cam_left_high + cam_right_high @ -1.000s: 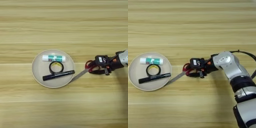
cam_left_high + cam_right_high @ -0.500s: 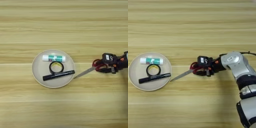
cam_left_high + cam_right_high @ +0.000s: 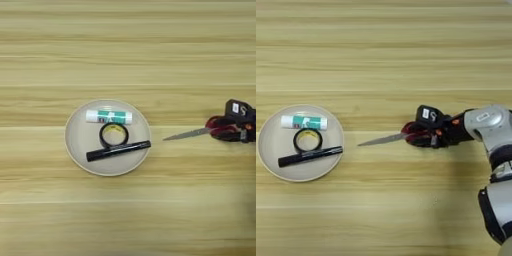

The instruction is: Move the objects on the table

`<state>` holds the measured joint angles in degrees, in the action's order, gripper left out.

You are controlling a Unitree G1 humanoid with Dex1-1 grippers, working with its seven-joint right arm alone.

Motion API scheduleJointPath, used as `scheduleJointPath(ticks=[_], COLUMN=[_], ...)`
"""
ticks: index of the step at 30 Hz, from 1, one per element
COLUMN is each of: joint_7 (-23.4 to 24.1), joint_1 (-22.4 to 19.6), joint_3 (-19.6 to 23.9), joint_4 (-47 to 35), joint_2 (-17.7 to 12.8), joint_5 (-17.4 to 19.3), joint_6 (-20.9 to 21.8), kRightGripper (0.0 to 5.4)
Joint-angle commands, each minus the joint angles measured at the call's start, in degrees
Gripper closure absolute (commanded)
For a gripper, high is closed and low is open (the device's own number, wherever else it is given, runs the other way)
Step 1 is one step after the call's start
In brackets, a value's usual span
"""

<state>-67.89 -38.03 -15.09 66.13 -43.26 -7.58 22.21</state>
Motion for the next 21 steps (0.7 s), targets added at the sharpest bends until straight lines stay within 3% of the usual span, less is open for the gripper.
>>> scheduleJointPath(ticks=[1,17,21], joint_7=[2.7,6.0,6.4], joint_1=[2.6,2.2,2.1], joint_3=[-1.5,-1.8,-1.8], joint_4=[3.9,6.8,6.8], joint_2=[-2.3,-2.6,-2.4], joint_5=[-4.5,-4.8,-4.7], joint_6=[-3.5,-4.5,-4.4], kRightGripper=[3.58,3.58,2.95])
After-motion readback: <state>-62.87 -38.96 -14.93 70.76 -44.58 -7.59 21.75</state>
